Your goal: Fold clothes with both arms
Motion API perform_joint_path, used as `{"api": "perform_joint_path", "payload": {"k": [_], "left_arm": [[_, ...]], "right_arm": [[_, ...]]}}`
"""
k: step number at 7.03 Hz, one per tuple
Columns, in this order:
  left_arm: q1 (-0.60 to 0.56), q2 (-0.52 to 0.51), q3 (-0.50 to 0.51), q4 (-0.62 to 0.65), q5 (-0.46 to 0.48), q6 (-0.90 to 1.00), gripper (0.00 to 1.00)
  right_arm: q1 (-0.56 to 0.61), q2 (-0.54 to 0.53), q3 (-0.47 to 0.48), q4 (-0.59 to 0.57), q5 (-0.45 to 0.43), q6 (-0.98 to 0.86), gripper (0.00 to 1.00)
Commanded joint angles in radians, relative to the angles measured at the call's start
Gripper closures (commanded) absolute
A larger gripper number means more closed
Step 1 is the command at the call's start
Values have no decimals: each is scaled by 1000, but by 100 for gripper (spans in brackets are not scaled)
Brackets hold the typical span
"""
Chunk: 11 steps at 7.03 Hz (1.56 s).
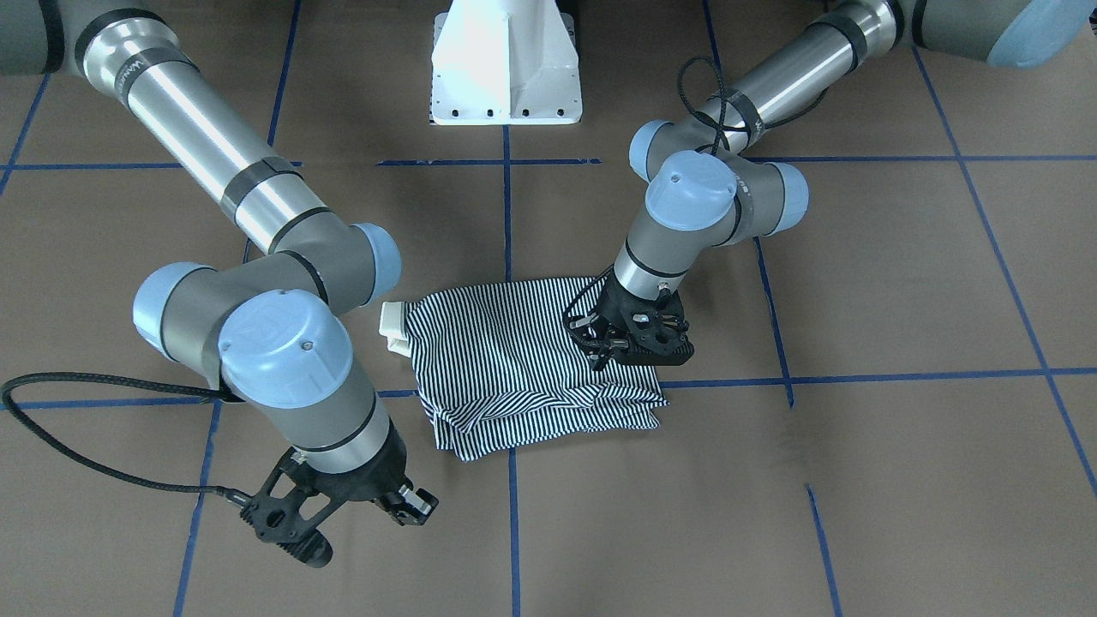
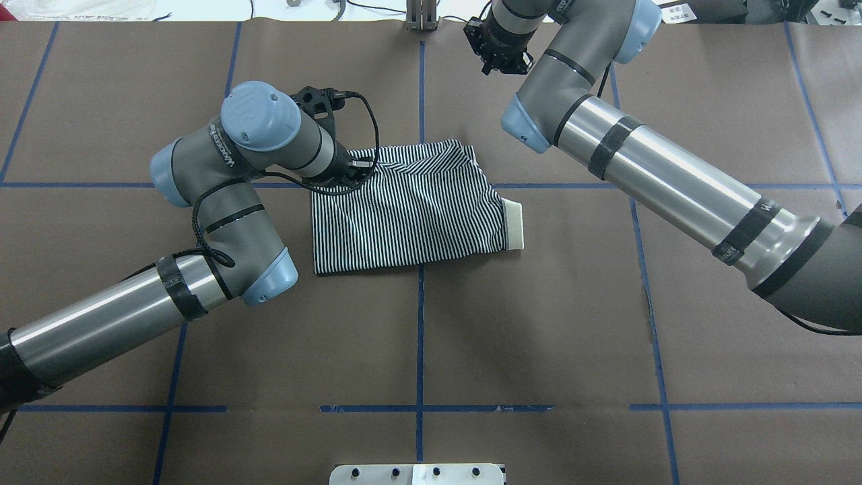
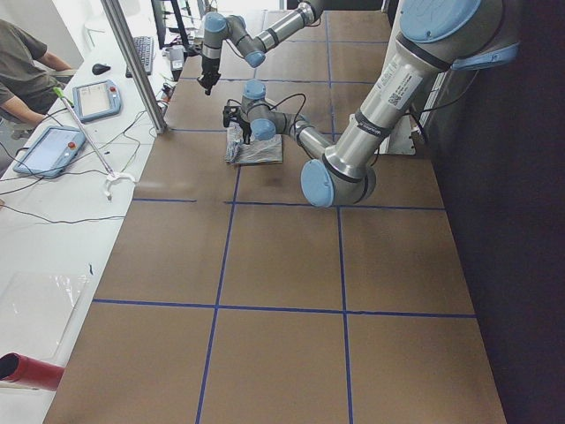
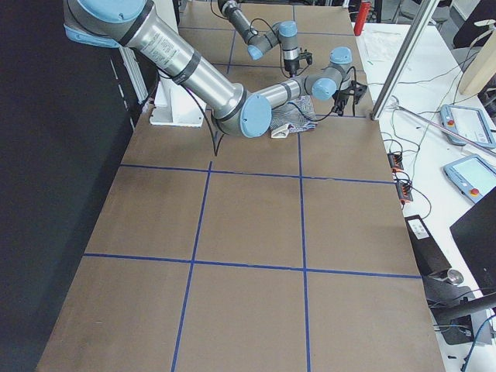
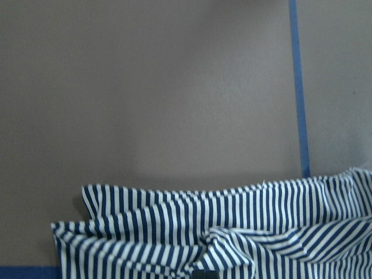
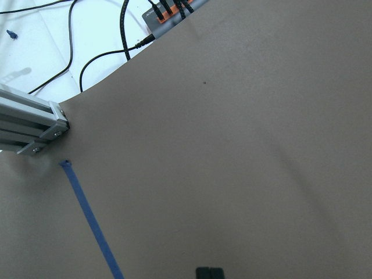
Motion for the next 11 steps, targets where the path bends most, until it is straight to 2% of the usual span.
{"api": "perform_joint_path", "payload": {"k": [1, 2, 4, 5, 6, 8, 10, 11], "left_arm": [[17, 6, 4, 6, 7, 4, 100], [17, 5, 19, 4, 11, 16, 100], [-26, -12, 69, -13, 73, 114, 100], [-59, -58, 121, -42, 71, 130, 100], [-86, -93, 193, -103, 71, 131, 100], [-115, -100, 319, -261, 77, 134, 100], [-222, -109, 324, -269, 65, 239, 100], [-280, -69, 304, -266, -64, 271, 100]], "right_arm": [[20, -50, 62, -5, 39, -18, 100], [20, -54, 64, -5, 41, -18, 100], [20, -117, 139, -7, 41, -18, 100], [19, -140, 173, -8, 42, -15, 100], [16, -164, 202, -10, 42, -15, 100], [7, -180, 211, -10, 41, -15, 100], [17, -235, 318, -88, 51, -23, 100], [52, -284, 363, -91, 85, -62, 100]]}}
